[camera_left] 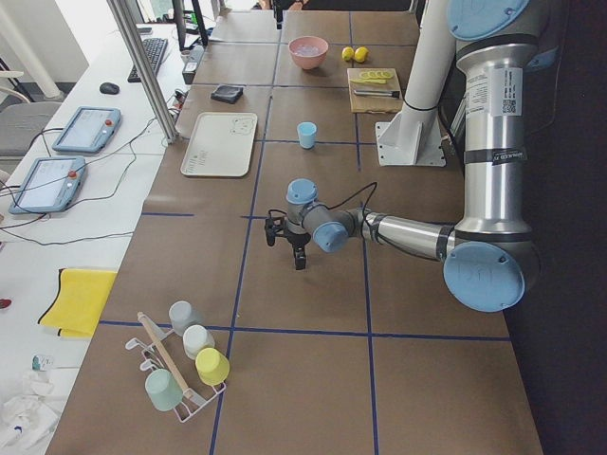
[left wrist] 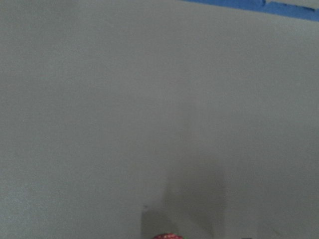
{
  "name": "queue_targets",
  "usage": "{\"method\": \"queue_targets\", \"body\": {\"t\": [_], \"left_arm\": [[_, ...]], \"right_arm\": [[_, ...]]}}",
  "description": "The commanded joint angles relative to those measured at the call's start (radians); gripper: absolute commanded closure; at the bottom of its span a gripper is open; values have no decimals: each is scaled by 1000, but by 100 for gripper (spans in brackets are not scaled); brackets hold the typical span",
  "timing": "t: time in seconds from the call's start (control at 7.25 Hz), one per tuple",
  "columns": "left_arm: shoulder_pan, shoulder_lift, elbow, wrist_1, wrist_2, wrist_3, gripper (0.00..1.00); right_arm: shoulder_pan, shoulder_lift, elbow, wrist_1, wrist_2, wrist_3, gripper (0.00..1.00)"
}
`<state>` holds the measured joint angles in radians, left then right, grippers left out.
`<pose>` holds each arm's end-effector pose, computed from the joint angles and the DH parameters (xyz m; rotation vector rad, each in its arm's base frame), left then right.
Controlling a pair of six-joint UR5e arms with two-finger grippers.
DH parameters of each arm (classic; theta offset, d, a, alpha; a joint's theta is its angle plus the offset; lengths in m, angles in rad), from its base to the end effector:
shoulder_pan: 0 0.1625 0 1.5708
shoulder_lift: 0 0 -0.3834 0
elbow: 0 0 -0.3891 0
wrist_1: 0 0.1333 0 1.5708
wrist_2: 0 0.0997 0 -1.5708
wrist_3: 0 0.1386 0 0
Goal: Put ice and strawberries in cup
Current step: 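Lower the left gripper onto the red strawberry and grasp it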
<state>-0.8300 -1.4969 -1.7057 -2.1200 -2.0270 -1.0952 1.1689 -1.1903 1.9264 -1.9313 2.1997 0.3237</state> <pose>0.2930 -0.4274 0.5660 0.0131 0.7452 -0.1987 -0.1732 -0.5399 0.3249 0.1190 -0.7105 -0.1929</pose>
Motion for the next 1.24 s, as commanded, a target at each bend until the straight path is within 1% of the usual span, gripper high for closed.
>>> {"method": "queue_targets", "body": {"t": [0.0,0.14,0.28,0.55,0.69,0.83,0.96,1.1], "left_arm": [[-1,4,-2,0,-1,0,35],[-1,9,-6,0,-1,1,45],[-1,9,-8,0,-1,2,61],[-3,29,-24,-2,-4,2,84],[-9,36,-52,0,-62,3,90],[-14,64,-108,11,-149,9,93],[-65,69,-147,35,-176,9,95],[-89,64,-178,88,-193,11,96]], "right_arm": [[0,0,-1,2,-2,2,0],[0,0,0,2,-2,2,0],[0,0,0,2,-2,2,0],[0,-2,5,0,-2,2,0],[0,-2,5,0,-2,2,0],[3,-2,5,0,0,2,0],[12,-3,5,0,11,2,0],[35,-17,3,2,47,-5,0]]}}
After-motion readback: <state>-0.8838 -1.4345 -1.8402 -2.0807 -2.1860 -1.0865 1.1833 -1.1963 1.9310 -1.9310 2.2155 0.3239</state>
